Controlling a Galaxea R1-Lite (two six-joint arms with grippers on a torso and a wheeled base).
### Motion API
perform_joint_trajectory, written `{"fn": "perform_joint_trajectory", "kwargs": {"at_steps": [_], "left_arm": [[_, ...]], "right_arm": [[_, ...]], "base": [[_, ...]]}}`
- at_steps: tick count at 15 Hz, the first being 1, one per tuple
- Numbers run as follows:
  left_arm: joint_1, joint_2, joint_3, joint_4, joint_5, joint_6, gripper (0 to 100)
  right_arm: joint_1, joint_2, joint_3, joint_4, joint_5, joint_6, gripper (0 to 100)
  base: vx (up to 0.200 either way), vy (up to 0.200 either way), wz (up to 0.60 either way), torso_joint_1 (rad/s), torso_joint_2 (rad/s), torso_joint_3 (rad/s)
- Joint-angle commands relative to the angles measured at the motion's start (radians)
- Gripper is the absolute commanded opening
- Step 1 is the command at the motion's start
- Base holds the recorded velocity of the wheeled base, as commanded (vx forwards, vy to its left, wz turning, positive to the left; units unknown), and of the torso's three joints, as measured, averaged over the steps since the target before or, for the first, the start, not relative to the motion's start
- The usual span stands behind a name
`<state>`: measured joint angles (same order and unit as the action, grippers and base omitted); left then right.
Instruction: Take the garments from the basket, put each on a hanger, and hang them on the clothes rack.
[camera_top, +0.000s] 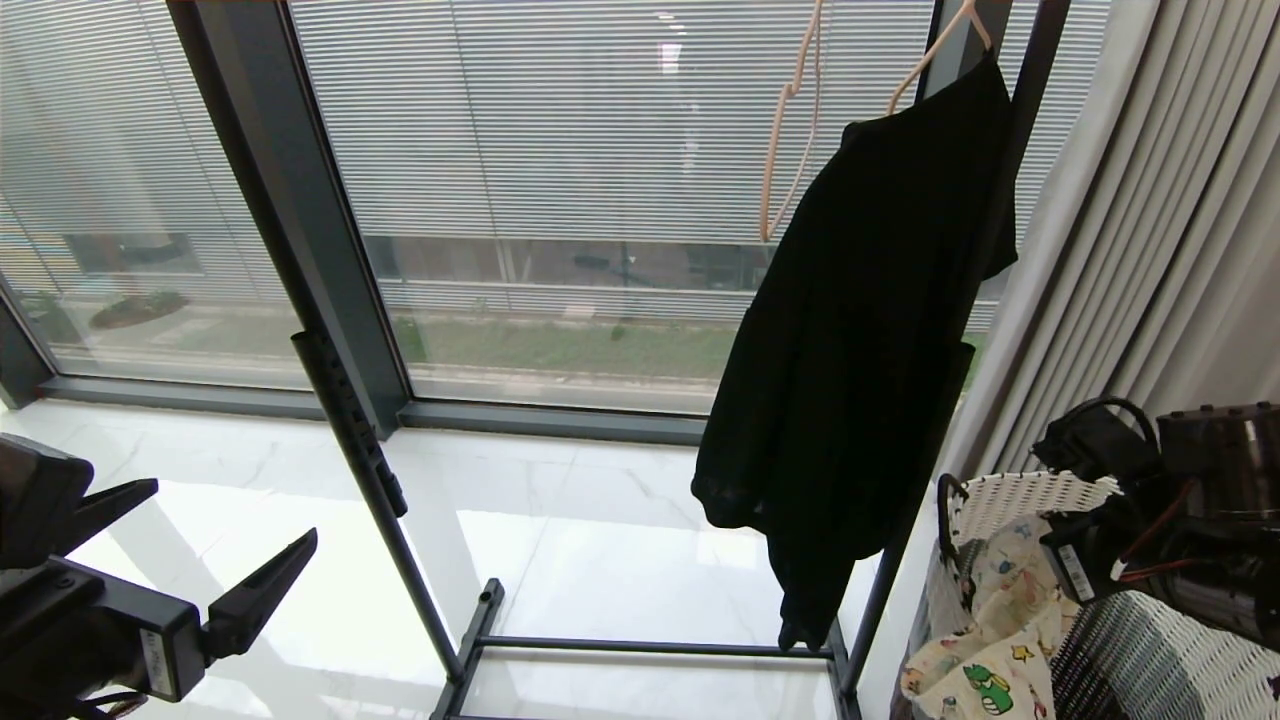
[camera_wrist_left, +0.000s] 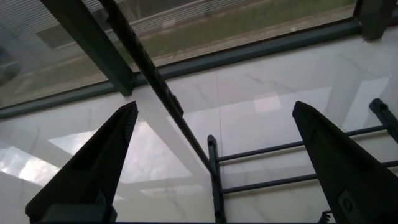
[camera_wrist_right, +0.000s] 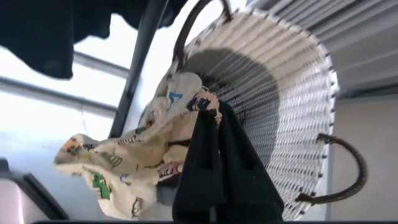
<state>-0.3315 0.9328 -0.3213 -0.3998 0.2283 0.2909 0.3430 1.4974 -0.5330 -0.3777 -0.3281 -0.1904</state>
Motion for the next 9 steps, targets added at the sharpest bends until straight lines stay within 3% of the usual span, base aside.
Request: {"fn": "perform_joint_trajectory", "kwargs": {"at_steps": [1, 3, 7, 9], "left_arm": [[-0.063, 0.001, -0.005, -0.001, 0.0, -0.001, 100], [-0.129, 0.001, -0.002, -0.001, 0.003, 0.002, 100], [-0.135, 0.003, -0.001, -0.001, 0.04, 0.011, 100], [-0.135, 0.001, 0.001, -0.001, 0.054, 0.011, 100]], "right_arm": [[0.001, -0.077, -0.028, 0.003, 0.0, -0.003, 0], [0.002, -0.123, -0.078, 0.046, 0.0, -0.007, 0], [0.039, -0.214, -0.188, 0.194, 0.0, -0.007, 0], [0.064, -0.237, -0.214, 0.241, -0.002, -0.007, 0]], "base": [[0.0, 0.0, 0.0, 0.0, 0.0, 0.0], [0.0, 0.0, 0.0, 0.0, 0.0, 0.0], [0.0, 0.0, 0.0, 0.0, 0.0, 0.0], [-0.2, 0.0, 0.0, 0.0, 0.0, 0.002]]}}
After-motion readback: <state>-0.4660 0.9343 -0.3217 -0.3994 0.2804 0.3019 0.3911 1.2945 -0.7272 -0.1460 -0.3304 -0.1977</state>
